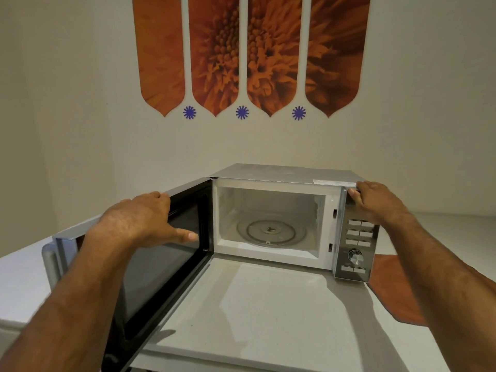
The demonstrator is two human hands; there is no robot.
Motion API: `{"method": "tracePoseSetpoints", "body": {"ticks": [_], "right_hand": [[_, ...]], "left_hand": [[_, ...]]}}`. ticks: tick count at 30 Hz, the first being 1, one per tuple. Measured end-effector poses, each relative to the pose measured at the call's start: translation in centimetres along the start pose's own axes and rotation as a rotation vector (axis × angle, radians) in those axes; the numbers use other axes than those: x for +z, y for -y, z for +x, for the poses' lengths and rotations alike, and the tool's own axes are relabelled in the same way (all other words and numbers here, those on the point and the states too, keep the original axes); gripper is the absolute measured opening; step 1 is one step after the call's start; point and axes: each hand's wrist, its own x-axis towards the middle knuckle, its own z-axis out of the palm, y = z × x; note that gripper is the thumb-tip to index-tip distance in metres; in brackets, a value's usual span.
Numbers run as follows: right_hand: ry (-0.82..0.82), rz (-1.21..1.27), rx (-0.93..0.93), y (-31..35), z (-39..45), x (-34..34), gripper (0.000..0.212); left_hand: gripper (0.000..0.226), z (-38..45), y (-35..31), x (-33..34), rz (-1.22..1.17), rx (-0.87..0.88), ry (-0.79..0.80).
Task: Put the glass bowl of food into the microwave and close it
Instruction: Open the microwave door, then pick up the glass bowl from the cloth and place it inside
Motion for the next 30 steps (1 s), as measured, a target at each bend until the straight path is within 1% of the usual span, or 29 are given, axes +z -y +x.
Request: {"method": "tracePoseSetpoints", "body": {"ticks": [7,12,15,19,22,27,30], "right_hand": [[-0.003,0.035,-0.012,-0.1,-0.4,-0.4,0.052],[-0.170,0.152,0.041,-0.9,-2.0,-0.3,0.053],[-0.243,0.231,0.136,-2.0,-3.7,-0.1,0.057],[-0.268,0.284,0.254,-3.6,-6.2,0.3,0.059],[-0.293,0.284,0.334,-4.9,-8.3,0.6,0.059],[-0.307,0.274,0.435,-7.4,-12.1,1.1,0.058],[-0.324,0.290,0.513,-9.1,-14.1,1.8,0.060]], "left_hand": [[0.106,1.1,-0.6,0.5,0.001,0.085,-0.070],[0.102,2.8,-2.5,1.4,-0.024,0.238,-0.195],[0.109,4.1,-5.3,3.0,-0.106,0.362,-0.185],[0.107,5.4,-11.0,6.0,-0.372,0.559,-0.149],[0.106,5.6,-15.9,8.5,-0.582,0.671,-0.081],[0.103,5.0,-23.8,12.1,-0.877,0.747,0.077],[0.103,4.3,-28.3,13.6,-1.055,0.749,0.166]]}}
